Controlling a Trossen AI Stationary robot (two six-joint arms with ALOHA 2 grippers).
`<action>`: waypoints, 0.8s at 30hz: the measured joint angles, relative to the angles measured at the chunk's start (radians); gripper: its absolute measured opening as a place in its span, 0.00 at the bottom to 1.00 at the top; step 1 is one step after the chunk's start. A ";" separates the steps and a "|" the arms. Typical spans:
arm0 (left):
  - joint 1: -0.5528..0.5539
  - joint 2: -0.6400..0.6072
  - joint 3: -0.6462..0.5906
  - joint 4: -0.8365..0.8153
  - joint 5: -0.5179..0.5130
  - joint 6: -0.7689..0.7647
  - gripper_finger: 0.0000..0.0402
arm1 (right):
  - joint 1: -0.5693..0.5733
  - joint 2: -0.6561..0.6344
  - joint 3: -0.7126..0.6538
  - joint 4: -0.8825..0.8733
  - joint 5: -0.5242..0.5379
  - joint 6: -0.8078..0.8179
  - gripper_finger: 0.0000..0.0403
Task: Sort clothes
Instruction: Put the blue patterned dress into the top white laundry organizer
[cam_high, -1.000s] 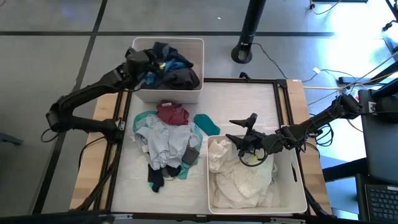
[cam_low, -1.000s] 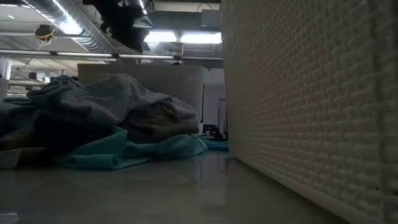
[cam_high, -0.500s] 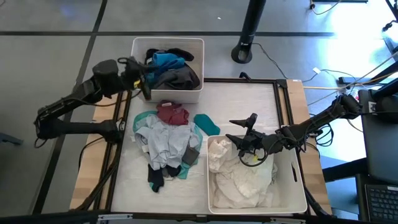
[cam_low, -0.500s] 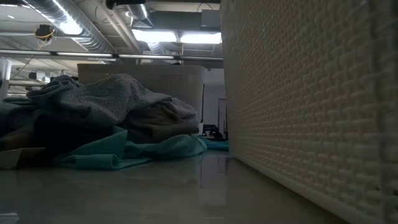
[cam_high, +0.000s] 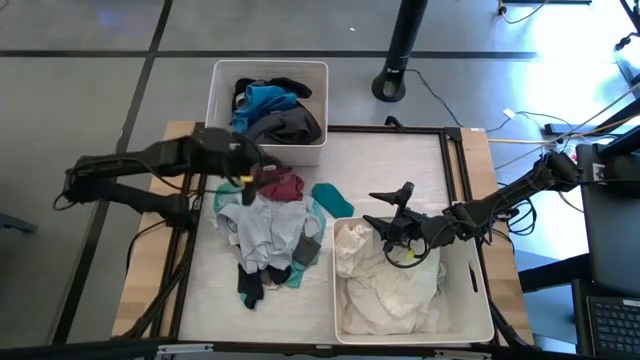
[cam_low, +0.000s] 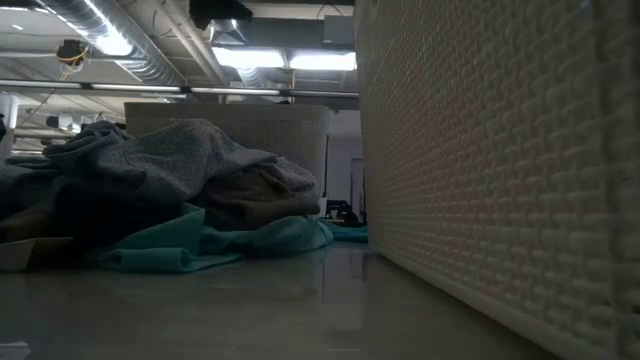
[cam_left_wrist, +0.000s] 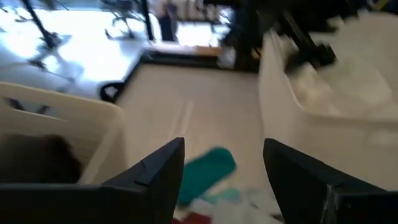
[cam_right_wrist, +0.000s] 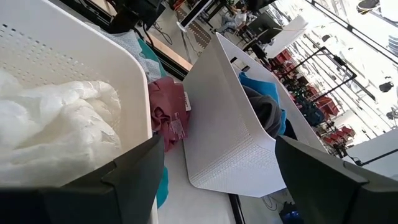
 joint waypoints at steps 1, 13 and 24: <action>-0.018 0.009 -0.010 0.001 -0.003 -0.005 0.52 | 0.000 0.000 0.000 0.000 0.000 0.000 0.77; -0.205 0.126 -0.185 -0.013 -0.105 -0.224 0.52 | 0.000 0.000 0.000 0.000 -0.006 0.000 0.77; -0.246 0.280 -0.187 -0.139 -0.102 -0.319 0.52 | 0.000 0.000 -0.001 0.002 -0.007 0.000 0.77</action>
